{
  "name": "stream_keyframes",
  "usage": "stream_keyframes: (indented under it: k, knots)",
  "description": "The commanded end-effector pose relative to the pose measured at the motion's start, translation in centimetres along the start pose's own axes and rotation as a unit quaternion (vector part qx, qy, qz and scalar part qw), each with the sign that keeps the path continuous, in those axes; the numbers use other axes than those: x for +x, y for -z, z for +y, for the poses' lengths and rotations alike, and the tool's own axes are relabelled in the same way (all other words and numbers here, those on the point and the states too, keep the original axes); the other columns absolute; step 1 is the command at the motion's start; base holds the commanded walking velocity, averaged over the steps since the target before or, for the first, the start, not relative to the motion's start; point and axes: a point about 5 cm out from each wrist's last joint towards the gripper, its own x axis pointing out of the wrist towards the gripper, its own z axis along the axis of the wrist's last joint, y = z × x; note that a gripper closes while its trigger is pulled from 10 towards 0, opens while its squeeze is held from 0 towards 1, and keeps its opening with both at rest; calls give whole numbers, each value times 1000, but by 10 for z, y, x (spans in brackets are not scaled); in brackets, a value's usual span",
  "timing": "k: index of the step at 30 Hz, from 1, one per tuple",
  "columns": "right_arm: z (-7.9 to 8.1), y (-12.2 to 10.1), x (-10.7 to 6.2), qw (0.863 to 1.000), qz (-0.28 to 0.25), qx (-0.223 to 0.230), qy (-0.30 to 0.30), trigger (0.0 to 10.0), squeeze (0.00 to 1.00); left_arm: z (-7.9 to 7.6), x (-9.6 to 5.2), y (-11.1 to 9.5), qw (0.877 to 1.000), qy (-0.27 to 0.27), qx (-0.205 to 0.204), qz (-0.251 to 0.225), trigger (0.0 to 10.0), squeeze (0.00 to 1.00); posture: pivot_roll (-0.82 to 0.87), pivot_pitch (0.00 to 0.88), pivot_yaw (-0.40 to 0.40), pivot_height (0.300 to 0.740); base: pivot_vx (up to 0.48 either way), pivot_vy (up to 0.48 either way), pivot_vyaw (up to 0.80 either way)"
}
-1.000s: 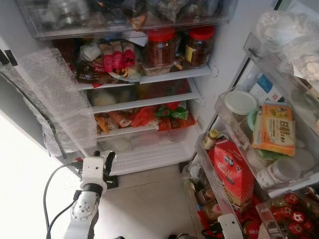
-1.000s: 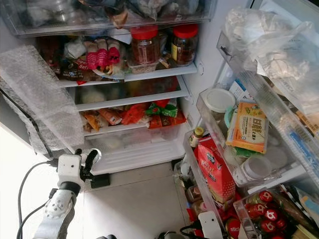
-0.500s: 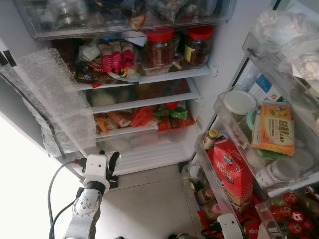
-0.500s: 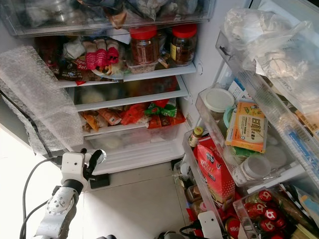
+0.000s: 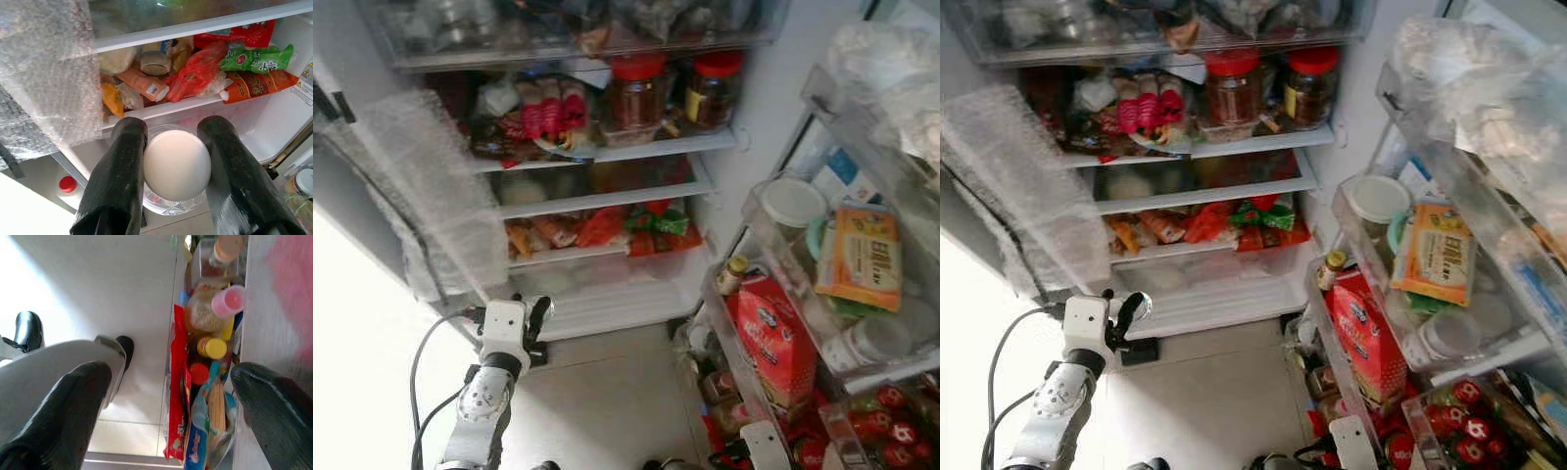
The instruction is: Restocking fridge
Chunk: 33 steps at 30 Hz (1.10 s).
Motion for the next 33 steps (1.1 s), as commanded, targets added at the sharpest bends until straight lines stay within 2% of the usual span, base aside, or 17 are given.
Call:
stream_keyframes:
  k: [1, 13, 33]
  knots:
    - [0, 11, -3, 1000, 17, -2, -2, 10000, 0, 2, -2, 3, 1000, -3, -5, 4, 10000, 0, -130, 190, -39, 740, 0, 0, 0]
    - [0, 10, -3, 1000, 18, -6, -6, 10000, 0, 0, 1, 1, 1000, 1, -8, 1, 10000, 0, -129, 194, -39, 740, 0, 0, 0]
    - [0, 10, -3, 1000, 18, -12, -7, 10000, 0, -1, 3, -2, 1000, 2, -9, -1, 10000, 0, -125, 199, -38, 740, 266, 0, 0]
